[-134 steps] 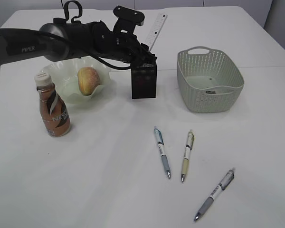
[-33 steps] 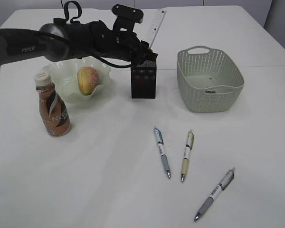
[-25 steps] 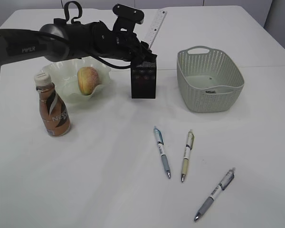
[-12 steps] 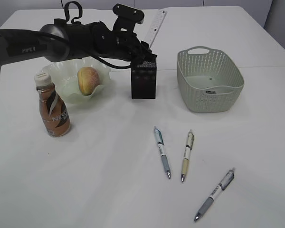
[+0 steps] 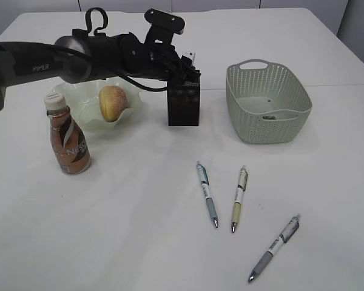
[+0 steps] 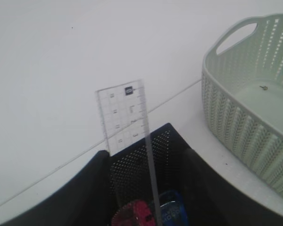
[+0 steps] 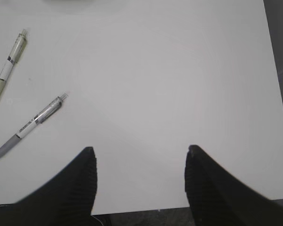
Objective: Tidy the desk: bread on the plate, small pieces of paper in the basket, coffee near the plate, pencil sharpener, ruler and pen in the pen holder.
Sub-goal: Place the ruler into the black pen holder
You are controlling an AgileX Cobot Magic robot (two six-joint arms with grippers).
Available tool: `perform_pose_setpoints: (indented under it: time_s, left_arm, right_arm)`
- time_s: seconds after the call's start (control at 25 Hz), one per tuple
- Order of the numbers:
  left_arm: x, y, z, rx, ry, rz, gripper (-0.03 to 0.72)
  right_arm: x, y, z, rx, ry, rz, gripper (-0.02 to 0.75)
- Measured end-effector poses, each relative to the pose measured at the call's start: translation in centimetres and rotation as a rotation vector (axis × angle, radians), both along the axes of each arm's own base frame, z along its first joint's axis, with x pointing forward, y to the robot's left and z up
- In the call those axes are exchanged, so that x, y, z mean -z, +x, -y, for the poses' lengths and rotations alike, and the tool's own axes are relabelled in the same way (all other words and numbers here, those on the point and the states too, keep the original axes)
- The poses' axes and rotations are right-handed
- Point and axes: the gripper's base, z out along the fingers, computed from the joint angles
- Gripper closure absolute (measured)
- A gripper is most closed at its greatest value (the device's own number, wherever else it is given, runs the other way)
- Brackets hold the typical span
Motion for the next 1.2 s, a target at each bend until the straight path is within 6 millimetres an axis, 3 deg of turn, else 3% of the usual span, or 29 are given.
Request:
perform_pose_setpoints:
  time_s: [0.56,1.0,1.2]
  left_arm:
    - [-0.2,0.0,0.0,0.0,-0.002,0.006,0.326]
    - [-4.8,-1.2,-0.2,0.034,-0.016,-0.006,0.327]
    - [-8.1,-2.4,-0.8,0.081,0.038,-0.015,0.328]
  right_arm:
    - [0.0,0.0,0.0,0.0,0.0,0.0,0.271]
    - [0.0,0.0,0.0,0.0,0.0,0.0,0.271]
    - [0.0,0.0,0.0,0.0,0.0,0.0,0.271]
